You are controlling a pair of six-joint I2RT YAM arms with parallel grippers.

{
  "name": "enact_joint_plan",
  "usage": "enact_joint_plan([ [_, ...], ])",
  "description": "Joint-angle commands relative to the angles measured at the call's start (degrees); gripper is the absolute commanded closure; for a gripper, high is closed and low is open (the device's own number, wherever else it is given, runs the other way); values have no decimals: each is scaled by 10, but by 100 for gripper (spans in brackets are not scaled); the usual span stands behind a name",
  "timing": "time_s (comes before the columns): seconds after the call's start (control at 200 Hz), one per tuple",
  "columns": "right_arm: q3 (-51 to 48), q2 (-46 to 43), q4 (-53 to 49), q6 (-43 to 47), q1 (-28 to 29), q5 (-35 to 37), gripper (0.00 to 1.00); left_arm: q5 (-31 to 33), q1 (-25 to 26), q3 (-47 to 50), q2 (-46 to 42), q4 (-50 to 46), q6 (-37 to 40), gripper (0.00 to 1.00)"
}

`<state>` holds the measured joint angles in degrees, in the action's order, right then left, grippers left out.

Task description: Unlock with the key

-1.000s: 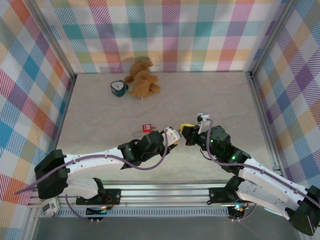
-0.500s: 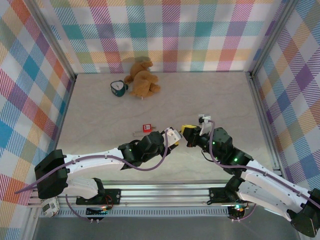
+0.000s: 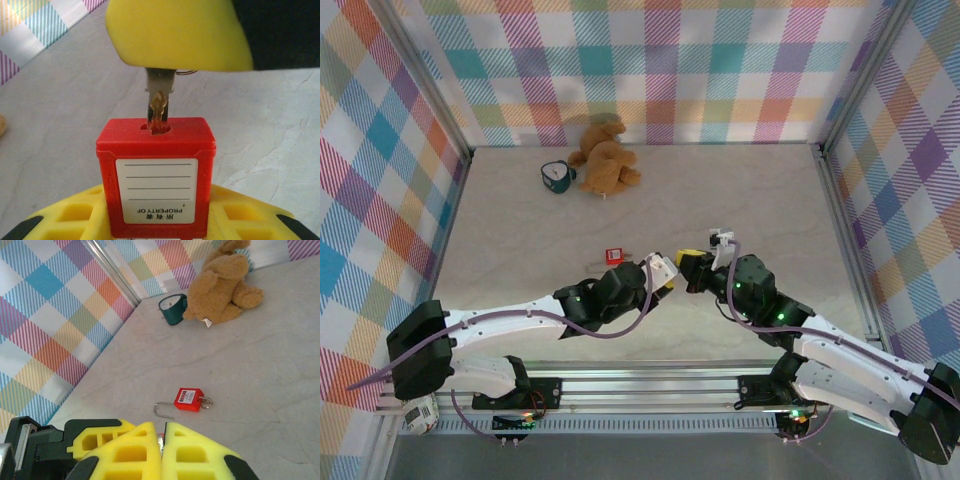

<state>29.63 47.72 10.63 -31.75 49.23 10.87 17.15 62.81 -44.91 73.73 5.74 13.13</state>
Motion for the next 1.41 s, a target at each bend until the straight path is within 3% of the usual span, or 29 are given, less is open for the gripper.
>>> enact_joint_plan([
  [0.0, -25, 18, -27, -5, 10, -37, 100, -12, -11, -19, -51, 90, -39, 78],
  [0.325, -12, 43, -48, 8, 12, -82, 100, -60, -25, -16, -74, 89, -45, 80],
  [0.705, 18, 100, -28, -35, 31, -88, 100, -13, -29, -12, -84, 106, -73, 82],
  [0.985, 46, 143, -35, -15, 63, -95, 100, -40, -28, -44, -91, 90, -76, 84],
  [1.4, 36, 120, -52, -11, 64, -135, 100, -62, -21, -49, -76, 193, -68, 87],
])
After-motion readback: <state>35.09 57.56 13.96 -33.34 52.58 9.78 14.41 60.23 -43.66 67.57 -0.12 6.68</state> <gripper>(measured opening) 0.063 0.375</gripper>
